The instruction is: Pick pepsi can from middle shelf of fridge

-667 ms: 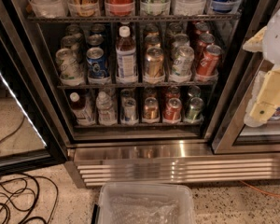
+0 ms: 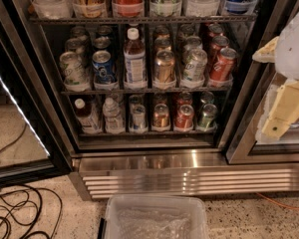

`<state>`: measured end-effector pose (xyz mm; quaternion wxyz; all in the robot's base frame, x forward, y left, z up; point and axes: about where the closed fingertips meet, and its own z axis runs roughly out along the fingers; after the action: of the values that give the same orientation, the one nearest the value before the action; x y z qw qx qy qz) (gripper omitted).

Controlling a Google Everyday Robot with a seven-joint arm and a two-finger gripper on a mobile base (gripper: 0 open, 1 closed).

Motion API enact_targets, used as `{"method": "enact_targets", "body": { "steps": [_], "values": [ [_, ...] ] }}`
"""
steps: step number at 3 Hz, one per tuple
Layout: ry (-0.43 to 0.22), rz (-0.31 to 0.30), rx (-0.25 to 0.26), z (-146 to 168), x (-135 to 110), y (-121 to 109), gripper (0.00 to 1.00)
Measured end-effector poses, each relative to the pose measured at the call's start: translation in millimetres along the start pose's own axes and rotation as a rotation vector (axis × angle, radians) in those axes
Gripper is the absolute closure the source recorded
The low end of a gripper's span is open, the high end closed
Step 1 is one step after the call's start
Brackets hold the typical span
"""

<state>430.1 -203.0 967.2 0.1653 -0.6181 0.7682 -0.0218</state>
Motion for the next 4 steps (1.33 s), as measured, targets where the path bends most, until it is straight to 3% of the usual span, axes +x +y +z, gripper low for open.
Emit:
{"method": "enact_targets", "body": {
  "steps": [1,2,3,4],
  "values": [
    [-0.107,-0.038,-0.028,23,-24,33,0.00],
    [-0.246,-0.035,-0.031,51,-58,73,0.00],
    [-0.366,0.026,-0.015,78,-88,107,0.00],
    [-0.487,0.063,0.019,94,-116,122,0.00]
  ]
}}
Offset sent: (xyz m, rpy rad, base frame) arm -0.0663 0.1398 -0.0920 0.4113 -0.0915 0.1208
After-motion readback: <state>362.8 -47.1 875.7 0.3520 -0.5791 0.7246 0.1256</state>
